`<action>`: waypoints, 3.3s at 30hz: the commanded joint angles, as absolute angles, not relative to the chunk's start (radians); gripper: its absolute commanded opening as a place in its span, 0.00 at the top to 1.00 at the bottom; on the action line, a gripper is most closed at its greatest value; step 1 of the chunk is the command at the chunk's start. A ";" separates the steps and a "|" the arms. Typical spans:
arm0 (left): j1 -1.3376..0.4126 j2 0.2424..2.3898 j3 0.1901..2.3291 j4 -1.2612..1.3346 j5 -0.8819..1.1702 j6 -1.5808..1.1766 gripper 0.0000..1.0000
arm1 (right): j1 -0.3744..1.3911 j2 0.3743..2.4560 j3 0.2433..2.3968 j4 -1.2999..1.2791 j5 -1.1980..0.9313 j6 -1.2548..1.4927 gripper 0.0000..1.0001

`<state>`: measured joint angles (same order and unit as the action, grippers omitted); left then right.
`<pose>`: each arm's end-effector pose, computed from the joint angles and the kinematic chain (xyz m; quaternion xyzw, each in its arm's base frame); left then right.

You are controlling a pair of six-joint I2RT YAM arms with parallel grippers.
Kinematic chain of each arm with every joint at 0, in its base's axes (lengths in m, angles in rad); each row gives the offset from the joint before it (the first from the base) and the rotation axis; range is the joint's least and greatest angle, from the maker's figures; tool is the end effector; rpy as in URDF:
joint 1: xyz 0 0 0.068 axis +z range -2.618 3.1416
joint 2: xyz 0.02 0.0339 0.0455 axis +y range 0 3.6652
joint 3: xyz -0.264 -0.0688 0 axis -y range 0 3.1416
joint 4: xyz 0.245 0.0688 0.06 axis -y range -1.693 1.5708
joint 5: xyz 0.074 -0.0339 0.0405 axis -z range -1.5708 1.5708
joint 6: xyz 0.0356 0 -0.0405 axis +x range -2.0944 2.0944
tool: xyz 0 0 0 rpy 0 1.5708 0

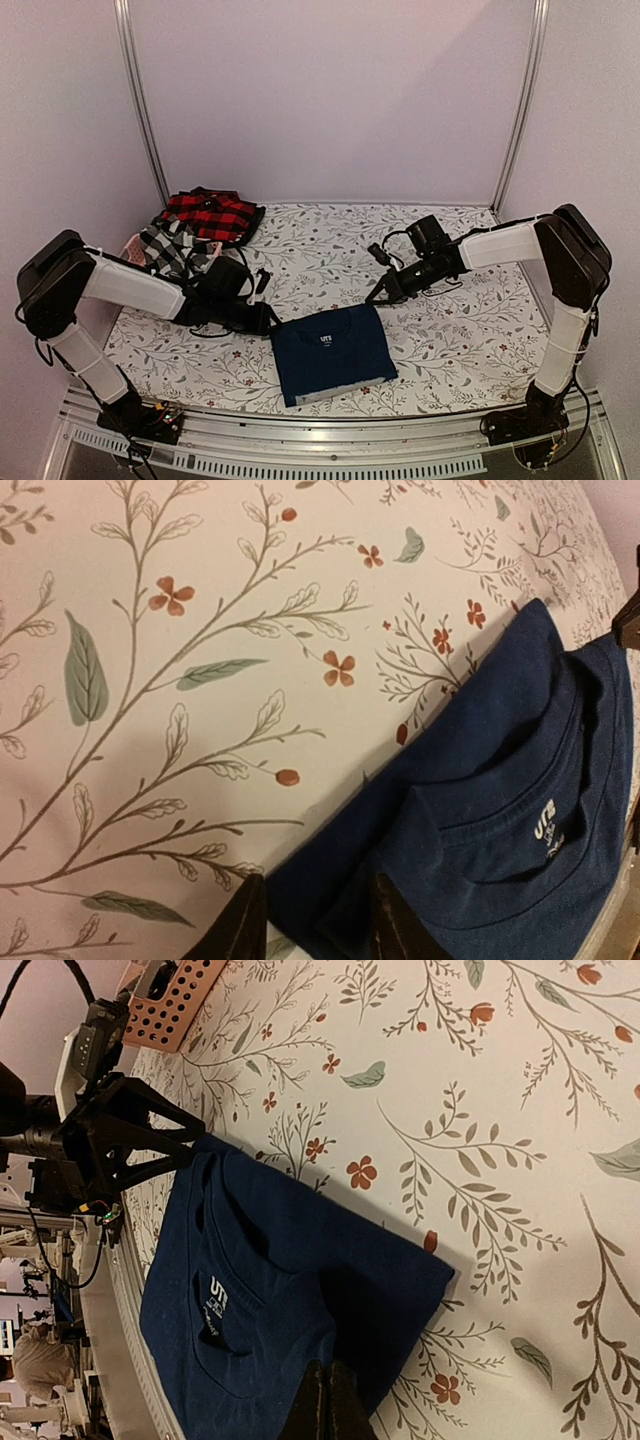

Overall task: Fold and stack the mixed laundry pile
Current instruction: Adjust the square-folded T-shirt at the center of the board.

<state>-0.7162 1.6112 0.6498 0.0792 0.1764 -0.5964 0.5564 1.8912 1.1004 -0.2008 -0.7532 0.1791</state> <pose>0.2142 -0.1947 0.1265 0.0858 0.9342 -0.2709 0.2158 0.3037 0.2176 0.1484 -0.2703 0.8557 0.4244 0.1211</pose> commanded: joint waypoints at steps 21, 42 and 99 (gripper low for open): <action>-0.747 1.545 0.690 0.012 0.124 -0.564 0.66 | 0.563 1.890 1.110 -0.207 -0.751 0.162 1.00; -0.759 1.621 0.702 0.041 0.185 -0.546 0.77 | 0.565 1.898 1.109 -0.209 -0.752 0.161 1.00; -0.652 1.734 0.758 0.115 0.156 -0.615 1.00 | 0.506 2.068 1.140 -0.140 -0.596 0.193 1.00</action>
